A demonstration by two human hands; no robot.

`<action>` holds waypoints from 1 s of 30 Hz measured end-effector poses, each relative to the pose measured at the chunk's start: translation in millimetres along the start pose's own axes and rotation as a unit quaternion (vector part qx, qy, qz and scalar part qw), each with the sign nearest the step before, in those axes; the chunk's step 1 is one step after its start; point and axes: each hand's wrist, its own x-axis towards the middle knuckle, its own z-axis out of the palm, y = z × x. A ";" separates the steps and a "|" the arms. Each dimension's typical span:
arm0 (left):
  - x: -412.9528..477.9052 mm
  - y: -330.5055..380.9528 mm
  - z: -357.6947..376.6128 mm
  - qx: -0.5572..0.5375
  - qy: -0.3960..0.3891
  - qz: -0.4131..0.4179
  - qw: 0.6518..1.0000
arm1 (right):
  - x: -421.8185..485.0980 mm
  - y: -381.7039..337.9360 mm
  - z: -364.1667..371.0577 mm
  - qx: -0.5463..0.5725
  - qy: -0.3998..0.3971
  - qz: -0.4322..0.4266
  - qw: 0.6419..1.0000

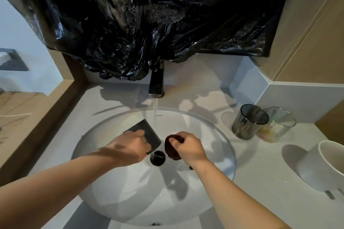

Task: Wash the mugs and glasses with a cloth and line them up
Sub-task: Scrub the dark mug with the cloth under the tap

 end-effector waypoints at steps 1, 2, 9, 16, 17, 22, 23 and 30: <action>2.2 1.4 -1.7 0.018 -0.004 0.007 1.000 | -0.3 0.2 -1.8 0.000 0.004 0.003 1.000; 3.4 3.9 -3.6 0.040 -0.008 0.013 0.999 | -1.6 -0.3 -4.3 -0.004 0.007 0.003 1.000; 6.5 11.6 -3.9 0.090 -0.005 0.046 0.995 | -10.1 -5.2 -17.2 -0.015 0.027 0.003 1.000; -5.1 6.6 -9.6 -0.098 0.037 0.008 0.994 | -20.4 -13.0 -12.9 -0.013 0.036 0.029 0.999; -7.7 4.5 -9.6 -0.161 0.055 -0.008 0.985 | -21.1 -14.0 -10.7 0.004 0.039 0.032 0.999; -17.3 -0.3 -1.2 -0.463 0.142 -0.132 0.865 | -24.8 -16.1 -1.2 0.136 0.086 0.058 0.985; -19.3 1.8 0.2 -0.538 0.156 -0.157 0.814 | -29.1 -18.6 -2.1 0.161 0.096 0.064 0.980; -22.2 30.3 -2.4 -0.809 0.160 -0.200 0.529 | -55.2 -15.4 -12.7 0.385 0.183 0.130 0.895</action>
